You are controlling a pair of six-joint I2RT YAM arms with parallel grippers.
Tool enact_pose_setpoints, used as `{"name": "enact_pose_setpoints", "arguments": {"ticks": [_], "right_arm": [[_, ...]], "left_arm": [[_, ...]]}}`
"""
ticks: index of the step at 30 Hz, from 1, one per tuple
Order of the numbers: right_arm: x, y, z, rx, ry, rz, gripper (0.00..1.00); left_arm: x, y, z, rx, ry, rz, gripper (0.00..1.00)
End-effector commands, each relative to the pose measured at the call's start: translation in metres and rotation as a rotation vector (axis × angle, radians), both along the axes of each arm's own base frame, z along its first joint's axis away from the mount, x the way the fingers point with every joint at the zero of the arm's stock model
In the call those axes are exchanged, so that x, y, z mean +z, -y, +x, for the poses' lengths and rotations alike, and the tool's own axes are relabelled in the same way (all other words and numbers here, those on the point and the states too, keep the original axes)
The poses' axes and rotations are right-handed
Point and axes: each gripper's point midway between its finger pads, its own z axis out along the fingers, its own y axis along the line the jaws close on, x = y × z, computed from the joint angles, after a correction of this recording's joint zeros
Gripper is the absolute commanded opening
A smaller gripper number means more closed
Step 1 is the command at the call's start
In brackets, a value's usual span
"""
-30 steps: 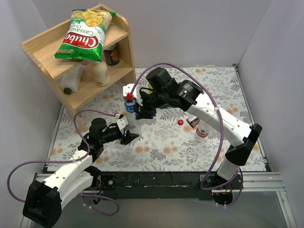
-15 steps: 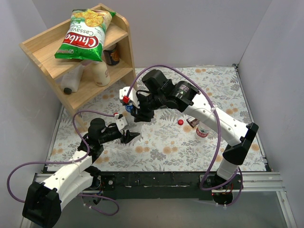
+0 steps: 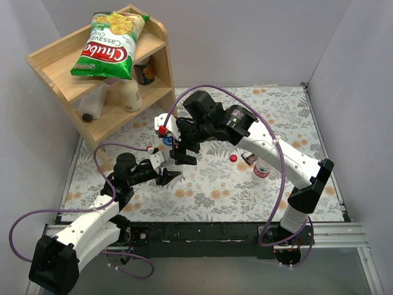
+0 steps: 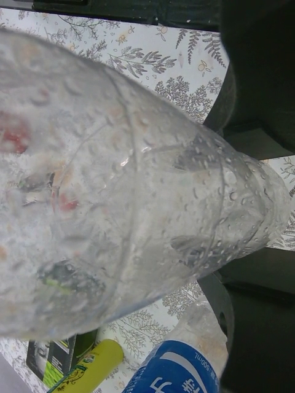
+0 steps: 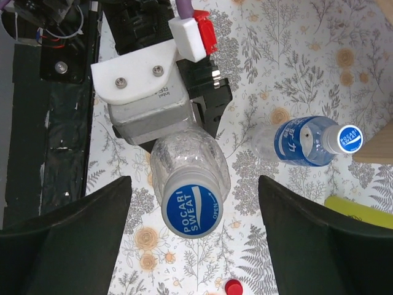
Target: Screw on the bottle caps
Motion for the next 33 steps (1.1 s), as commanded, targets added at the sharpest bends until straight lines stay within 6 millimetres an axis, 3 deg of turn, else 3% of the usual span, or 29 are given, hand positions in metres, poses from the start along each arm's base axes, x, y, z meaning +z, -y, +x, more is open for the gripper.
{"name": "enact_pose_setpoints", "arguments": {"ticks": [1, 5, 7, 13, 16, 25, 33], "right_arm": [[0.023, 0.008, 0.005, -0.032, 0.069, 0.037, 0.91], [0.047, 0.015, -0.003, 0.053, 0.136, 0.072, 0.92], [0.046, 0.025, -0.014, 0.116, 0.144, 0.059, 0.92], [0.015, 0.056, -0.027, 0.247, 0.221, -0.061, 0.92], [0.0, 0.061, -0.035, 0.296, 0.237, -0.102, 0.88], [-0.025, 0.052, -0.043, 0.371, 0.25, -0.178, 0.75], [-0.039, 0.042, -0.042, 0.39, 0.289, -0.186, 0.72]], "left_arm": [[-0.002, 0.001, -0.006, -0.028, 0.0, 0.003, 0.0], [-0.019, 0.0, -0.011, -0.049, -0.044, 0.048, 0.0], [-0.025, -0.002, -0.013, -0.067, -0.02, 0.082, 0.0], [-0.046, -0.011, -0.018, -0.117, 0.043, 0.214, 0.0], [-0.052, -0.014, -0.022, -0.147, 0.037, 0.256, 0.0], [-0.055, -0.015, -0.029, -0.184, 0.031, 0.287, 0.0], [-0.052, -0.014, -0.029, -0.205, 0.045, 0.291, 0.0]]}}
